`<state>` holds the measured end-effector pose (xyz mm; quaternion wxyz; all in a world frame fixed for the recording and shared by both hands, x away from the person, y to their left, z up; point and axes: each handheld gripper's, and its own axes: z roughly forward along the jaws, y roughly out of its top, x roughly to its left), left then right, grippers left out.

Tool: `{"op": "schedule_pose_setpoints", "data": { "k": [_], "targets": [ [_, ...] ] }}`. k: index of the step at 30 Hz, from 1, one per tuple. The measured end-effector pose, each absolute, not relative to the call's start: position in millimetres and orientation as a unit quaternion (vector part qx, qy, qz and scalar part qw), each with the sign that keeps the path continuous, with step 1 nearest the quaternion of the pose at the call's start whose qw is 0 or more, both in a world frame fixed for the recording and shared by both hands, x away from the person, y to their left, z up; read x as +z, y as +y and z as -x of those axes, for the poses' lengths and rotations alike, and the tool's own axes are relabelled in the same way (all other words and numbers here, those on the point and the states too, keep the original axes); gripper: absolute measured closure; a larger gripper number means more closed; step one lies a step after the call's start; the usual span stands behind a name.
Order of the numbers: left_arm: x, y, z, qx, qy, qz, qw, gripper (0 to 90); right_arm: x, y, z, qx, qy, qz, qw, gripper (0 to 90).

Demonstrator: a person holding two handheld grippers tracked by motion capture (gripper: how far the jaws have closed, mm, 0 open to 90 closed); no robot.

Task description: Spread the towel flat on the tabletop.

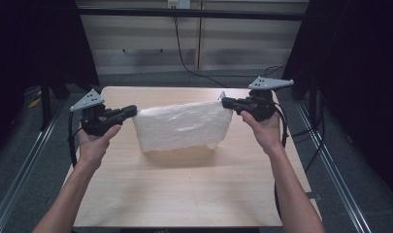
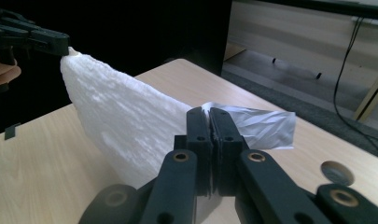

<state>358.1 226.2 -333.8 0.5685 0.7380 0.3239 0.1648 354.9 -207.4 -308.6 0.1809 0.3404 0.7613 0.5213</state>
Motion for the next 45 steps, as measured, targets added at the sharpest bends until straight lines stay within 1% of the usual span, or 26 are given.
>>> {"op": "schedule_pose_setpoints", "data": {
  "k": [4,8,10,14,21,26,28,29,31,32,33,35,36,38,40,41,42,45],
  "targets": [
    [-321,223,-361,0.173,0.318,-0.735,0.574,87.0,-288,-211,-356,0.527,0.755,-0.337,0.196,88.0],
    [-308,222,-369,0.173,0.328,-0.723,0.583,87.0,-277,-211,-358,0.529,0.754,-0.333,0.202,88.0],
    [-304,219,-376,0.178,0.335,-0.723,0.577,87.0,-273,-211,-361,0.529,0.754,-0.333,0.204,88.0],
    [-294,216,-396,0.181,0.346,-0.72,0.573,87.1,-270,-214,-377,0.523,0.753,-0.345,0.203,88.1],
    [-273,214,-414,0.195,0.343,-0.724,0.566,87.3,-259,-212,-400,0.512,0.755,-0.354,0.204,88.3],
    [-259,209,-426,0.203,0.356,-0.7,0.585,87.4,-246,-214,-412,0.524,0.741,-0.358,0.22,88.4],
    [-261,204,-428,0.2,0.35,-0.705,0.583,87.3,-249,-217,-415,0.519,0.737,-0.37,0.224,88.4],
    [-268,199,-427,0.201,0.342,-0.717,0.573,87.3,-252,-220,-416,0.519,0.736,-0.374,0.223,88.4],
    [-274,196,-426,0.197,0.34,-0.721,0.571,87.3,-257,-222,-415,0.518,0.735,-0.377,0.221,88.5],
    [-280,195,-425,0.196,0.336,-0.727,0.565,87.3,-269,-225,-414,0.511,0.74,-0.38,0.216,88.4],
    [-295,193,-423,0.186,0.338,-0.731,0.563,87.3,-277,-226,-412,0.507,0.743,-0.382,0.21,88.5],
    [-302,193,-421,0.18,0.34,-0.733,0.561,87.3,-293,-229,-407,0.503,0.748,-0.383,0.203,88.4],
    [-316,193,-416,0.17,0.34,-0.736,0.56,87.3,-300,-229,-404,0.497,0.752,-0.384,0.201,88.4],
    [-321,193,-413,0.165,0.341,-0.735,0.562,87.3,-314,-231,-397,0.5,0.752,-0.384,0.192,88.5],
    [-331,194,-406,0.159,0.338,-0.74,0.559,87.3,-320,-232,-393,0.501,0.752,-0.384,0.188,88.4],
    [-336,194,-401,0.154,0.336,-0.742,0.56,87.2,-331,-233,-385,0.496,0.757,-0.384,0.182,88.4],
    [-344,196,-393,0.151,0.331,-0.745,0.56,87.2,-331,-233,-385,0.496,0.757,-0.384,0.182,88.4],
    [-355,201,-382,0.132,0.331,-0.74,0.57,87.2,-349,-233,-370,0.497,0.762,-0.378,0.173,88.4]
  ]
}}
